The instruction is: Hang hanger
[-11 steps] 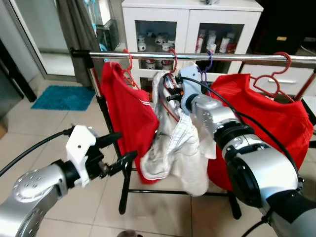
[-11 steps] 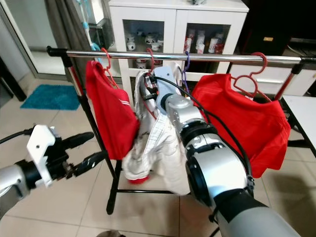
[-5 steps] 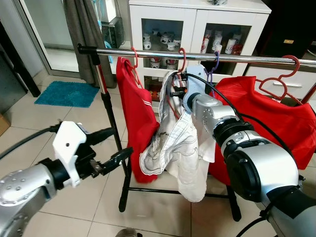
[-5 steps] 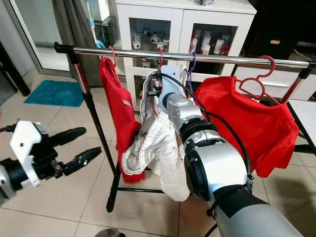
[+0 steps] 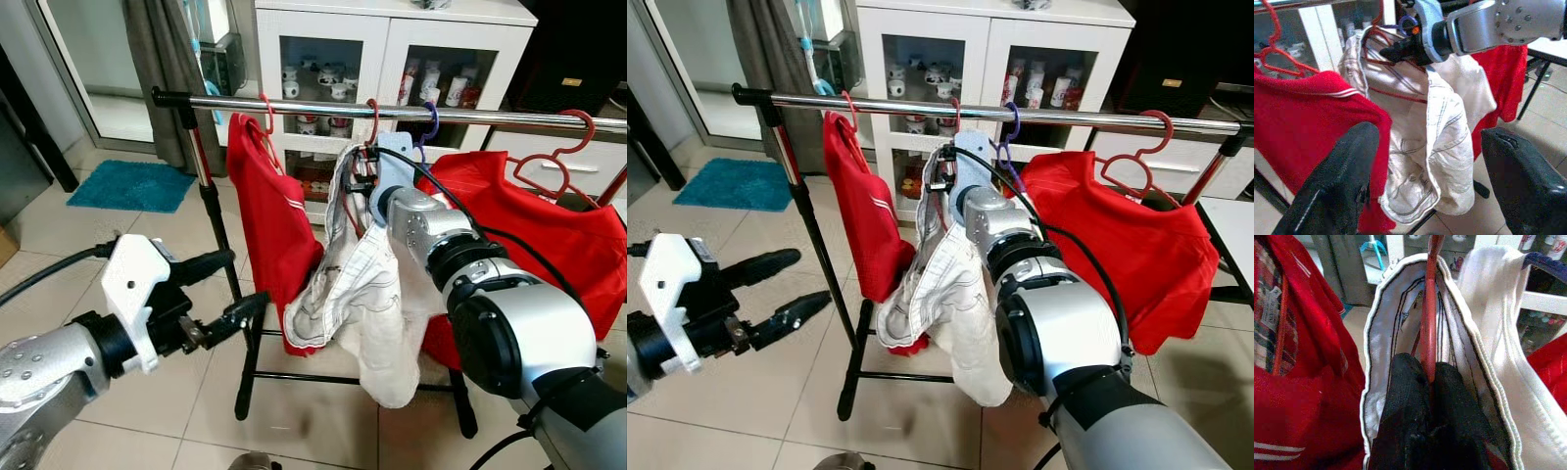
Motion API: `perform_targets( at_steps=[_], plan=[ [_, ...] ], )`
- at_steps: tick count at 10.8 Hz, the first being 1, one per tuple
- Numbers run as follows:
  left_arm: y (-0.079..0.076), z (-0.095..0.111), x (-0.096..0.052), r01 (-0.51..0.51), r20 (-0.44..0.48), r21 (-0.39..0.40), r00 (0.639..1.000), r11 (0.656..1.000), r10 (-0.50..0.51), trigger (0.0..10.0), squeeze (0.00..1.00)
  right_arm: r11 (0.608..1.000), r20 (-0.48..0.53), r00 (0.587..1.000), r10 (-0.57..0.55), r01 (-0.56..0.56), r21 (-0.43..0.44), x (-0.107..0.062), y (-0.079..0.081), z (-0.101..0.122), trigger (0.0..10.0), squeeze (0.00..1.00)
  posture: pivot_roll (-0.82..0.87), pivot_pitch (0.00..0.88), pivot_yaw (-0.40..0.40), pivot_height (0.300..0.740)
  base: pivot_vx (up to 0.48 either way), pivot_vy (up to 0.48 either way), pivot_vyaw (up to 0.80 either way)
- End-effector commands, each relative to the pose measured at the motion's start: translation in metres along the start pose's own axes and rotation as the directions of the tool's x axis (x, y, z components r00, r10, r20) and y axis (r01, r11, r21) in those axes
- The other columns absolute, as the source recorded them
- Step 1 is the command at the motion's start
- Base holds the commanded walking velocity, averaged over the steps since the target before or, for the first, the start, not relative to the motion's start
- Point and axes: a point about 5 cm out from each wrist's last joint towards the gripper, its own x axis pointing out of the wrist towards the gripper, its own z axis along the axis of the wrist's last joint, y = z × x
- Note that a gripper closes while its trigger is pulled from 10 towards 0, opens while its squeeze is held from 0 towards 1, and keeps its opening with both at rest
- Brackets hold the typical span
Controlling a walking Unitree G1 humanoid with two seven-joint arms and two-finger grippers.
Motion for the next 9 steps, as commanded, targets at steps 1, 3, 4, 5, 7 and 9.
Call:
perform_targets(
  at_steps=[1,3,4,5,7,9],
  plan=[
    [-0.003,0.003,-0.004,-0.002,-0.006,0.005,1.000,1.000,0.003,10.0,0.00,1.000,0.008,1.000,-0.007,0.007,-0.010,0.000,0.000,0.006,10.0,0.00,0.32,0.045,-0.018,0.740,0.000,0.000,0.00],
    [-0.002,0.004,-0.003,-0.013,0.001,0.006,1.000,1.000,0.013,10.0,0.00,1.000,0.033,0.999,-0.004,0.004,-0.015,0.000,0.000,0.008,10.0,1.00,0.31,0.047,-0.020,0.740,0.000,0.000,0.00],
    [0.001,0.006,-0.002,-0.037,0.016,0.013,0.999,0.999,0.037,10.0,0.00,0.999,0.071,0.997,0.000,0.003,-0.045,-0.001,-0.001,0.015,10.0,1.00,0.31,0.045,-0.022,0.740,0.000,0.000,0.00],
    [0.005,0.007,-0.002,-0.070,0.026,0.017,0.997,0.997,0.070,10.0,0.00,0.999,0.108,0.994,0.017,-0.013,-0.045,-0.002,-0.001,0.025,10.0,1.00,0.30,0.041,-0.026,0.740,0.000,0.000,0.00],
    [0.008,0.003,0.002,-0.084,0.018,0.013,0.996,0.996,0.083,10.0,0.00,0.998,0.137,0.989,0.048,-0.041,-0.053,-0.003,0.000,0.034,10.0,1.00,0.28,0.022,-0.016,0.740,0.000,0.000,0.00],
    [0.012,-0.001,0.007,-0.087,0.008,0.012,0.996,0.996,0.087,10.0,0.00,0.993,0.141,0.985,0.103,-0.093,-0.074,-0.004,0.004,0.036,10.0,1.00,0.28,0.000,-0.003,0.740,0.000,0.000,0.00]
  ],
)
